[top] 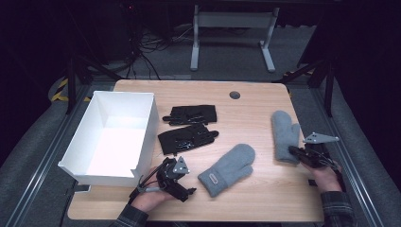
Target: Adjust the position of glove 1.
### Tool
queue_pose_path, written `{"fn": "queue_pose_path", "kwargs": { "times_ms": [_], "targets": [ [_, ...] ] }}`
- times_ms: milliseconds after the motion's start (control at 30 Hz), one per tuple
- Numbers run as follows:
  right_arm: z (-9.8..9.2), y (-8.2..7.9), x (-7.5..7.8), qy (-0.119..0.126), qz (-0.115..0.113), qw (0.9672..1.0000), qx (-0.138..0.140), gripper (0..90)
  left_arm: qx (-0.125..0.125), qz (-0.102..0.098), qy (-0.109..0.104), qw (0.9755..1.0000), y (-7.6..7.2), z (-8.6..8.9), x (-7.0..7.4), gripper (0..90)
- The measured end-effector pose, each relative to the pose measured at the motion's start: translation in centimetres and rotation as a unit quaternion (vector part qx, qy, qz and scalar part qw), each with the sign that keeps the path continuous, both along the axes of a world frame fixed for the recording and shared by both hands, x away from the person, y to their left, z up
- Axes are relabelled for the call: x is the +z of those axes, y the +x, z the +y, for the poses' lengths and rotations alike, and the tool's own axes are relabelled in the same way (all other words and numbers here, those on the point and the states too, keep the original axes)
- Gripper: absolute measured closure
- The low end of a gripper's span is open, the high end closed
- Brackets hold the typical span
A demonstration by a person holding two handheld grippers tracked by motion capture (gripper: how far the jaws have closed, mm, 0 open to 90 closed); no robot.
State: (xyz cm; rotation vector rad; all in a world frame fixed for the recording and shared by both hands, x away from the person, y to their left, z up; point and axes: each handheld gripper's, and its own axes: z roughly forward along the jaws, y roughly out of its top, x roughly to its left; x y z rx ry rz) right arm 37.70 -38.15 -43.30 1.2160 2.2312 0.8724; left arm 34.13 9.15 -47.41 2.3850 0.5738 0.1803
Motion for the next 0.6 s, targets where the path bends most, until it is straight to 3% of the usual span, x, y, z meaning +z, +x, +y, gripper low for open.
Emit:
{"fn": "queue_pose_path", "kwargs": {
  "times_ms": [267, 600],
  "targets": [
    [3.2, 1.0, -0.2, 0.012, 0.003, 0.9992, 0.037, 90.0, 0.0, -0.001, -0.002, 1.0, 0.0, 0.0, 0.0, 0.2],
    [5.6, 2.1, -0.4, 0.029, 0.005, 0.9971, 0.071, 90.0, -0.001, -0.002, -0.004, 1.0, 0.0, 0.0, -0.1, 0.1]
  ]
}}
